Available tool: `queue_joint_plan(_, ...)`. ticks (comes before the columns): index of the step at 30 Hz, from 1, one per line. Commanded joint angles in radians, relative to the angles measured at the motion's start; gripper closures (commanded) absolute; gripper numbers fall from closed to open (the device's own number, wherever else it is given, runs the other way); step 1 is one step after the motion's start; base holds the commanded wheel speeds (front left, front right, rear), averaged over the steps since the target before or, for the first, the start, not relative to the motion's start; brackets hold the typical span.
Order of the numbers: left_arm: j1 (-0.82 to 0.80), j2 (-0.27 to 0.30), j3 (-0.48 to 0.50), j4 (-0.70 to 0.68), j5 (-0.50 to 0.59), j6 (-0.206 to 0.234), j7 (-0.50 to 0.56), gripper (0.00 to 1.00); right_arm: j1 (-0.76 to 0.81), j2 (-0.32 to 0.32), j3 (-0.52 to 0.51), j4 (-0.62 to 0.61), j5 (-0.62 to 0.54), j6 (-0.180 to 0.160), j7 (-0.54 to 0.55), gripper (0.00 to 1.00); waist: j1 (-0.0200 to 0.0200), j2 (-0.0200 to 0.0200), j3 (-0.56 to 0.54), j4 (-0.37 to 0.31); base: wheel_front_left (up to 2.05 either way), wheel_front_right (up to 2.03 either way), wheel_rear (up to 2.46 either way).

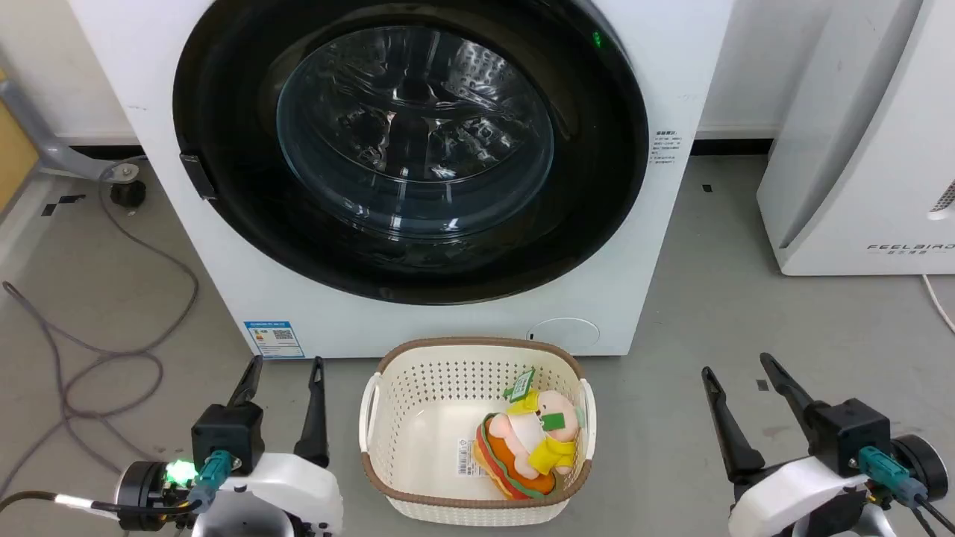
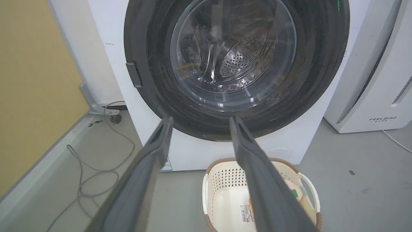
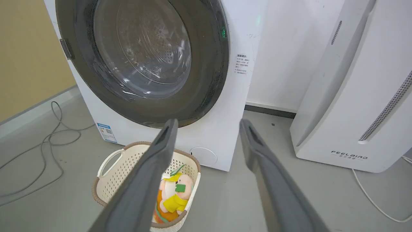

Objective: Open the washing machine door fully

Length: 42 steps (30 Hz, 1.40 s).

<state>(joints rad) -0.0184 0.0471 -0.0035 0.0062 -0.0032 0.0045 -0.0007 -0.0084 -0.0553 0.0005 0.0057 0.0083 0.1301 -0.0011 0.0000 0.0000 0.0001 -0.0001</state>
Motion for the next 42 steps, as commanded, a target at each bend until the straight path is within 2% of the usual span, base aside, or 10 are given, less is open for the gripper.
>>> queue_joint_plan(1, -0.004, 0.0, -0.005, 0.007, -0.006, -0.001, -0.009, 0.0, 0.0, 0.0, -0.001, 0.005, 0.002, 0.0, -0.008, 0.0, 0.0, 0.0, 0.0, 0.0, 0.0, 0.0, 0.0)
queue_joint_plan(8, -0.01, 0.0, -0.014, 0.018, -0.018, -0.003, -0.024, 0.0, -0.002, 0.0, -0.003, 0.02, 0.008, 0.0, -0.023, 0.0, 0.0, 0.0, 0.001, -0.001, 0.0, 0.0, 0.0)
queue_joint_plan(9, -0.011, 0.0, -0.015, 0.019, -0.019, -0.003, -0.026, 0.0, -0.002, 0.001, -0.003, 0.022, 0.009, 0.0, -0.025, 0.91, 0.0, 0.0, 0.001, -0.001, 0.0, 0.0, 0.0)
queue_joint_plan(10, -0.012, 0.001, -0.016, 0.021, -0.02, -0.003, -0.028, 0.0, -0.002, 0.001, -0.003, 0.024, 0.011, 0.0, -0.027, 1.0, 0.0, 0.0, 0.001, -0.001, 0.0, 0.0, 0.0)
queue_joint_plan(18, -0.019, 0.001, -0.025, 0.031, -0.032, -0.003, -0.045, 0.0, -0.011, 0.001, -0.006, 0.04, 0.037, 0.0, -0.045, 1.0, 0.0, 0.0, 0.003, -0.003, 0.0, 0.0, 0.0)
queue_joint_plan(26, -0.025, 0.001, -0.031, 0.038, -0.043, -0.004, -0.06, 0.0, -0.029, 0.001, -0.012, 0.058, 0.126, 0.0, -0.059, 1.0, 0.0, 0.0, 0.006, -0.001, 0.0, 0.0, 0.0)
queue_joint_plan(42, -0.056, 0.001, -0.046, 0.042, -0.07, -0.006, -0.093, 0.0, -0.171, 0.002, -0.06, 0.146, 0.472, 0.0, -0.048, 1.0, 0.0, 0.0, 0.048, 0.018, 0.0, 0.0, 0.0)
